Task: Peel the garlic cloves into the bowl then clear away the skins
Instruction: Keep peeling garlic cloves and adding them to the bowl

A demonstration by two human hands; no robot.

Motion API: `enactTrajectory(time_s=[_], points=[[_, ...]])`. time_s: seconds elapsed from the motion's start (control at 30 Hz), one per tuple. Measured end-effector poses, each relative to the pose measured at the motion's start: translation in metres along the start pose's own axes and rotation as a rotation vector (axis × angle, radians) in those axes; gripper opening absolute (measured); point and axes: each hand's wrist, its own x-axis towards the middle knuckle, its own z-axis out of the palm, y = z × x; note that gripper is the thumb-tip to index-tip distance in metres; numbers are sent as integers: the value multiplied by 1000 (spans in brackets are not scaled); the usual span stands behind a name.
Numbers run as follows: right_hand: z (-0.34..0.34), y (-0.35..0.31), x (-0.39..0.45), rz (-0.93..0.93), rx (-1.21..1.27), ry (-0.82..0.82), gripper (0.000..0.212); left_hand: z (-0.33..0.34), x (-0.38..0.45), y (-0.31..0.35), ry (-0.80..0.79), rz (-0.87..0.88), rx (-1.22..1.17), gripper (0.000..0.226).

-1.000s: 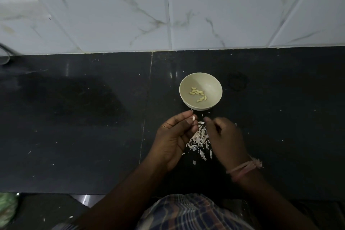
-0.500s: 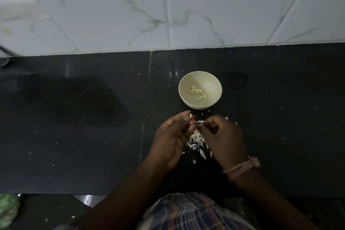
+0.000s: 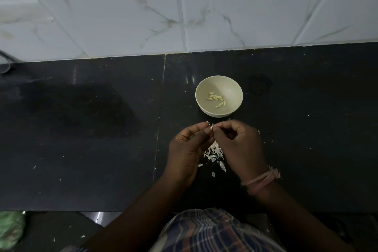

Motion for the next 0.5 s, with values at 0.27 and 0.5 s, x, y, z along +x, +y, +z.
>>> enactTrajectory(time_s=[0.27,0.5], points=[[-1,2,3,-30,-47,-75,6,-3,-8,7,7,140,430,14],[-10,4,10,-77,-129,-218,5,-3,-4,23,-113,154,589,11]])
